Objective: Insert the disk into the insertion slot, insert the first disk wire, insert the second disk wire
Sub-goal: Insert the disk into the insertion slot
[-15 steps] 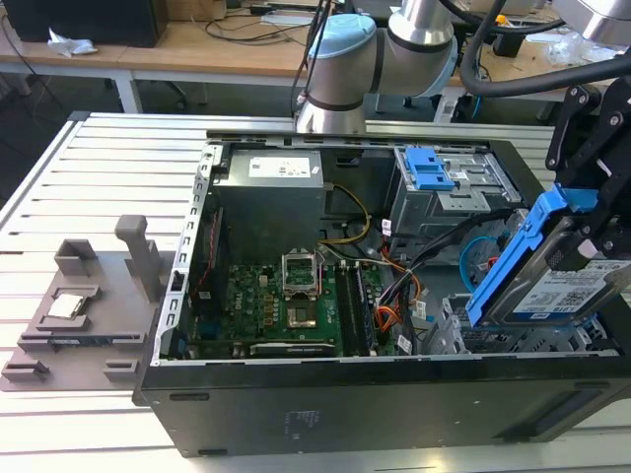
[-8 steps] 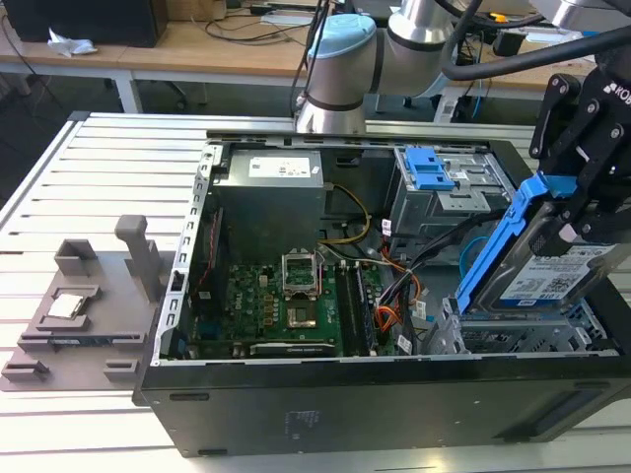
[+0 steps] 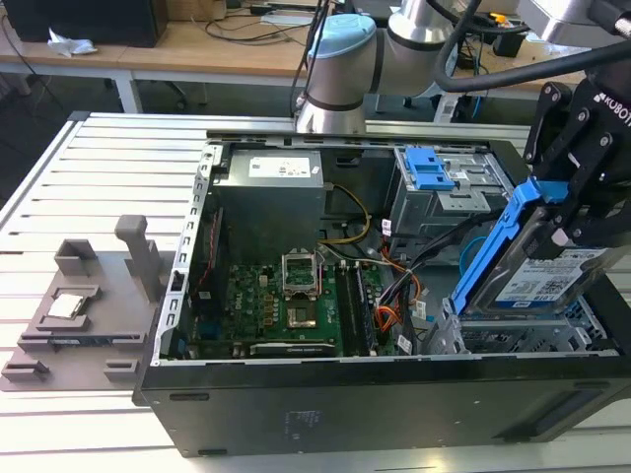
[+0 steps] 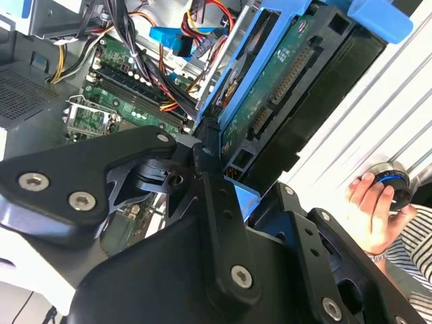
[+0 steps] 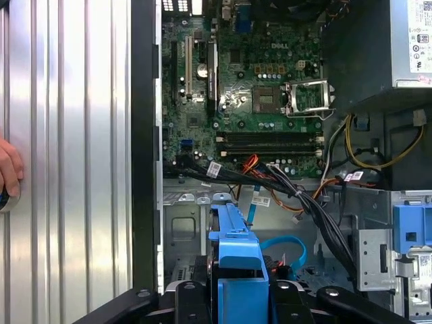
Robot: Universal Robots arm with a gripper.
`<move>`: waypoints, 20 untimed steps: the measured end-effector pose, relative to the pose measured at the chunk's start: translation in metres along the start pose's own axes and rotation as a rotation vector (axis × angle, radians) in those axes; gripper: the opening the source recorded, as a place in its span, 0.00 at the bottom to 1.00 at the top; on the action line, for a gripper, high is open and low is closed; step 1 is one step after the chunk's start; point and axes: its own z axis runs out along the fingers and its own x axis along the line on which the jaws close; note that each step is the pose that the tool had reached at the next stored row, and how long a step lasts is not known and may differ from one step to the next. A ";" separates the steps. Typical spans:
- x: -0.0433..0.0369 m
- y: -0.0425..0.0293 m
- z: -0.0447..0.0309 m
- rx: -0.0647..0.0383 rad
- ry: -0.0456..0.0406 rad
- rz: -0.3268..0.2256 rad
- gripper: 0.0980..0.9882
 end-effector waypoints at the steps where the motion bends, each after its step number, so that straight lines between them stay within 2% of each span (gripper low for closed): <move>1: 0.0000 0.0000 0.0009 0.000 0.0000 0.000 0.30; 6: 0.0002 -0.0002 0.0053 0.000 0.0000 0.000 0.30; 20: 0.0009 -0.0010 0.0241 0.000 -0.0001 0.000 0.30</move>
